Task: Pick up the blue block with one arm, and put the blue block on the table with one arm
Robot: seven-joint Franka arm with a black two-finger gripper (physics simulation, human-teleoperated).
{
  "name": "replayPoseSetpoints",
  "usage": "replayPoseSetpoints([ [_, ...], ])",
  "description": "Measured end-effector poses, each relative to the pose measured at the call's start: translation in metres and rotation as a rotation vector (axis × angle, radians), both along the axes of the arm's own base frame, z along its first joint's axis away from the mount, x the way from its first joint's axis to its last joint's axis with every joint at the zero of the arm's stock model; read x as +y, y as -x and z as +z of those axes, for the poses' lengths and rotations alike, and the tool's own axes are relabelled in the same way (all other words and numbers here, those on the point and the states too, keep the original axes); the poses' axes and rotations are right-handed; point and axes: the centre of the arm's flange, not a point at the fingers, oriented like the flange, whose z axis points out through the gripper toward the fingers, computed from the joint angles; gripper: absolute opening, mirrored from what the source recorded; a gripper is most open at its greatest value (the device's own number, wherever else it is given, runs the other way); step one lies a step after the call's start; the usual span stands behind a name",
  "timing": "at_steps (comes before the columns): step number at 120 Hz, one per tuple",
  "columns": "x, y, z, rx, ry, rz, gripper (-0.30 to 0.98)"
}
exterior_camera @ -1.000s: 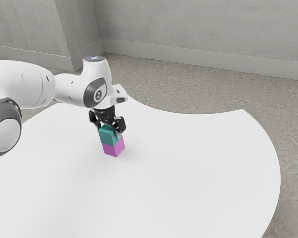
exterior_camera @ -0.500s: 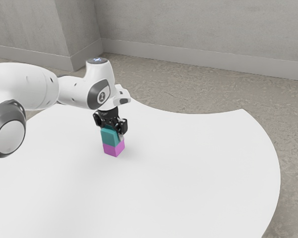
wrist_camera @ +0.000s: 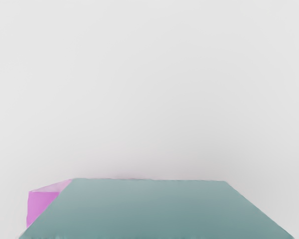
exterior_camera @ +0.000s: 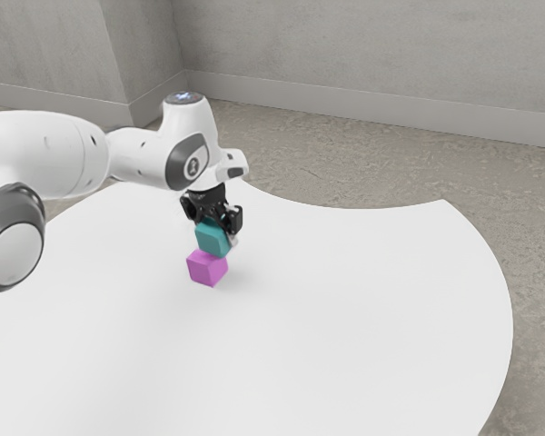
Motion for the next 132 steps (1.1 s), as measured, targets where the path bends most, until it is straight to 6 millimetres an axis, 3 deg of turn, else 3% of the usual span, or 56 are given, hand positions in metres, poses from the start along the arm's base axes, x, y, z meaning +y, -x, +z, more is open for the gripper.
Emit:
replayPoseSetpoints([
  [17,-0.027,-0.002,0.009,-0.016,0.028,-0.02,0.43],
  [34,-0.054,-0.001,-0.001,-0.002,0.06,-0.036,0.43],
  [68,-0.074,0.002,-0.036,0.049,0.096,-0.027,0.43],
  [101,-0.091,0.003,-0.052,0.065,0.111,-0.03,0.42],
  [132,-0.103,0.0,-0.05,0.056,0.119,-0.049,0.56],
])
